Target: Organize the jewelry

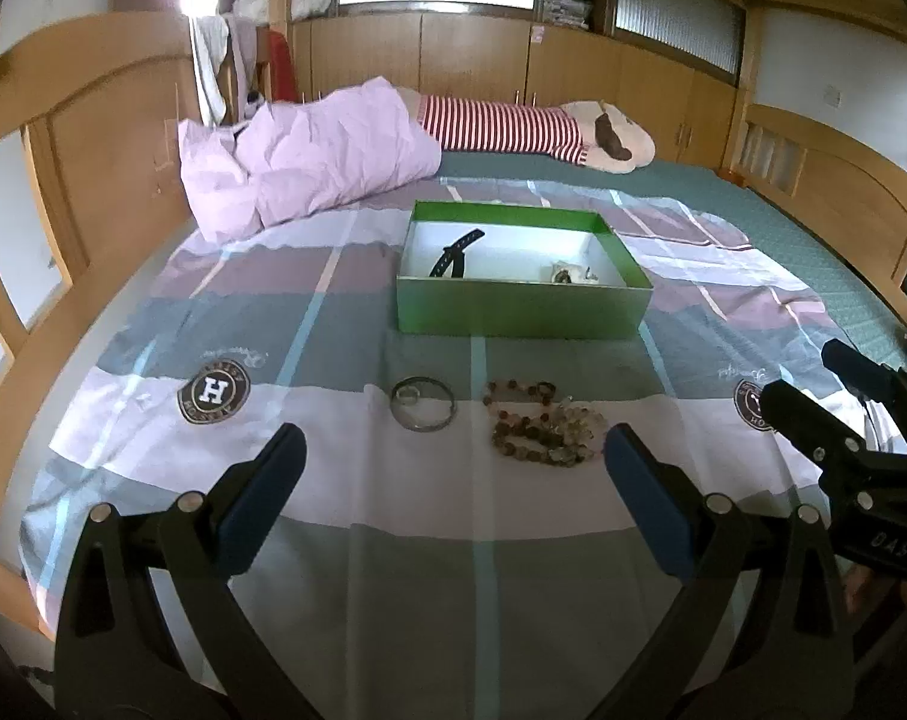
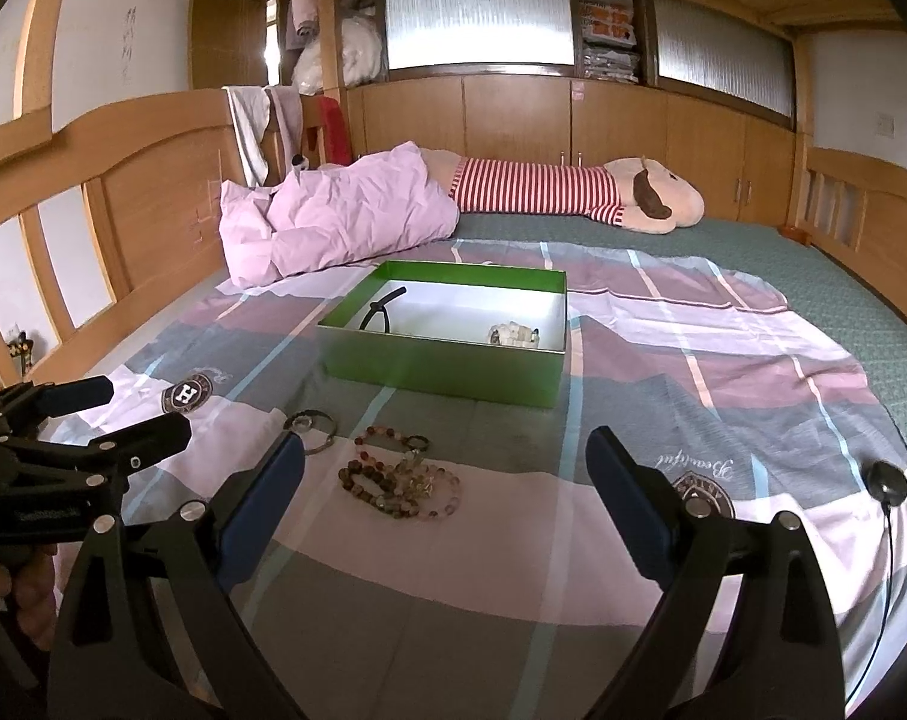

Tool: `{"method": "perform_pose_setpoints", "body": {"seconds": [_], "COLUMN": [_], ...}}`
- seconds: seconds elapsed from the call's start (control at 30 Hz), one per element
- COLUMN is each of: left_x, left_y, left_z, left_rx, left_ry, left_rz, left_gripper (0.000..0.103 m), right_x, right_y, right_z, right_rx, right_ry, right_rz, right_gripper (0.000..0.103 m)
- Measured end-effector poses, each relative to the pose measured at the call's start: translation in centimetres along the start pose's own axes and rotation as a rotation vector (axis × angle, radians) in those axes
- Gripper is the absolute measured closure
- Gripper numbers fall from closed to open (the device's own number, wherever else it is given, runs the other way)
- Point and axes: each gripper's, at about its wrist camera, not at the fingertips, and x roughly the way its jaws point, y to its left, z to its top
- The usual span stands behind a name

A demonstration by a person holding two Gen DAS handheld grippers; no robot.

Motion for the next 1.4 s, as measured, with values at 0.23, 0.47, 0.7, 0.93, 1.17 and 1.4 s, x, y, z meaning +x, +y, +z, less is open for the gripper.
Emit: {"method": "perform_pose_setpoints", "body": {"seconds": [0.23,0.47,0.7,0.93,1.17,1.4], "left_x": [5.3,12.4,16.3,16.8,16.9,16.7], "left_y": [0.6,2.2,2.3,2.5,3.5,3.7], "left_z": [2.4,2.7,2.2,2.5,3.3,3.2], "left_rx": [0.046,0.028,0.066,0.062,0.02,0.014], "left_ry": [0.085,0.239,0.291,0.297,0.295,0.295], "left_rz": [0.012,0.0,0.048,0.032,0.031,0.018], "left_gripper": [0.004,0.022,0.023,0.023,0.022,0.022], "right_x": [6.9,12.0,18.4,21.2,18.5,14.8], "right_y": [0.1,2.8,2.0,1.9,2.7,0.4], "right_z": [0.5,-1.1,-2.9,-3.3,-1.3,1.5], "right_rx": [-0.003,-0.145,-0.125,-0.092,-0.096,-0.006], "right_ry": [0.191,0.29,0.413,0.467,0.372,0.306], "right_rz": [0.095,0.132,0.143,0.198,0.23,0.321], "right_gripper": [0.01,0.031,0.049,0.074,0.096,0.096]}}
